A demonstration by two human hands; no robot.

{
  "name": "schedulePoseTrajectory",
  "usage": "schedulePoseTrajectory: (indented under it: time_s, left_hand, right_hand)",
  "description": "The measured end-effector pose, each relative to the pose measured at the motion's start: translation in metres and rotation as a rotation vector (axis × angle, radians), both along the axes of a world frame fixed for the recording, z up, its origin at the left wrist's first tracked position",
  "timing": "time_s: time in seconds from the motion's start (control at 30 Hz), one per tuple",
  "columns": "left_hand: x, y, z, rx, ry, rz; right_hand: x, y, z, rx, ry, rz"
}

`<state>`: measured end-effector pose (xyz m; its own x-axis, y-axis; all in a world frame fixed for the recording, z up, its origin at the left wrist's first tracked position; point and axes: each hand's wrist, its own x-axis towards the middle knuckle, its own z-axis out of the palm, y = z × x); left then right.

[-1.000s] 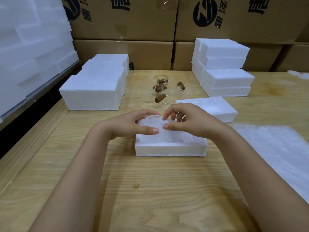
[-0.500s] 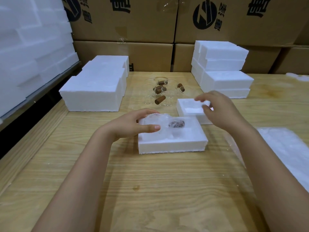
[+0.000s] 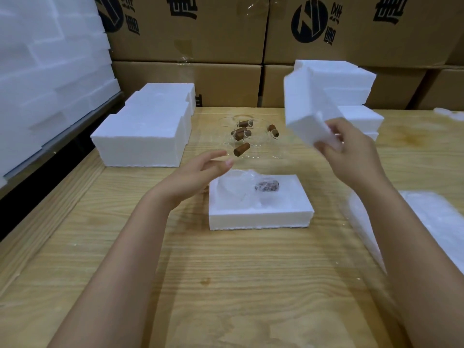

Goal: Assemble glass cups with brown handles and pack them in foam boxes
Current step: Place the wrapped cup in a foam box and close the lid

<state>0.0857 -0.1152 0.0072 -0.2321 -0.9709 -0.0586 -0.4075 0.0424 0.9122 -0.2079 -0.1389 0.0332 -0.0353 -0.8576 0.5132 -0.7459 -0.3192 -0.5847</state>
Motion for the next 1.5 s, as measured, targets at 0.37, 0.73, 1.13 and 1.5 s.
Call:
schedulePoseTrajectory:
  time_s: [0.37,0.73,1.13,1.5]
  left_hand:
    - [-0.012,0.008,0.006,-0.149,0.511,0.024]
    - [-0.007,0.005,0.026,-0.064,0.674,0.135]
    - [0.02,0.005,0.027,0.056,0.372,-0.031]
    - [0.026,0.006,0.017,0.194,0.312,-0.007]
  right_hand:
    - [0.065,0.025,0.003,0.334,-1.101,0.736]
    - [0.026,0.019,0.009,0.647,-0.708,0.822]
    - [-0.016,0.009,0.018,0.759,-0.539,0.455]
    - [0.001,0.004,-0.006,0.83,-0.464,0.397]
